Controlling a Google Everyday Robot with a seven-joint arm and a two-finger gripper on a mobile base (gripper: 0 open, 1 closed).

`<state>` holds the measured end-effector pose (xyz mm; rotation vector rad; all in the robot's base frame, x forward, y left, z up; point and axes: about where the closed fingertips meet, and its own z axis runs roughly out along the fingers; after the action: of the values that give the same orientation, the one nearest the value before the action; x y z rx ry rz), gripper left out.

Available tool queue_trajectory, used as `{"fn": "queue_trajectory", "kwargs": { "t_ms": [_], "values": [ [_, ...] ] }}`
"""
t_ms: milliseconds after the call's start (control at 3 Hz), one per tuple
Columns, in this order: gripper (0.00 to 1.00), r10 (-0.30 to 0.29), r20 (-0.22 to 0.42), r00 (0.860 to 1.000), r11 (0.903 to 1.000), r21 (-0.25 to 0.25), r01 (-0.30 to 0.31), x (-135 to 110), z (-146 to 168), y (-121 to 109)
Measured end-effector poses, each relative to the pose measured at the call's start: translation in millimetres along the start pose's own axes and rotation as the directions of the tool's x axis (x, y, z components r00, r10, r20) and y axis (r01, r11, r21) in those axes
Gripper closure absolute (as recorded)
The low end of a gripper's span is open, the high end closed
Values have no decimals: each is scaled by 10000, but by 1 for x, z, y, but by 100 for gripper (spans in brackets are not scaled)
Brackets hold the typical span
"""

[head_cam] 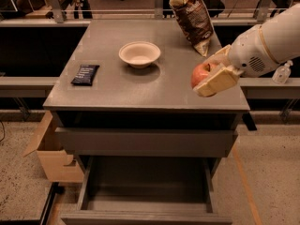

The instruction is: Place apple into middle drawer

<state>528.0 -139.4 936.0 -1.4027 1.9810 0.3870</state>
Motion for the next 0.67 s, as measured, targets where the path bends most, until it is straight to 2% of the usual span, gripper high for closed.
{"fn": "queue_trajectory", "kwargs": {
  "t_ms": [333,667],
  "values": [
    [100,-44,-257,9997,9999,106,46,8,-2,19],
    [100,-139,-477,9988,9998,141,146,24,-1,56]
  ]
}}
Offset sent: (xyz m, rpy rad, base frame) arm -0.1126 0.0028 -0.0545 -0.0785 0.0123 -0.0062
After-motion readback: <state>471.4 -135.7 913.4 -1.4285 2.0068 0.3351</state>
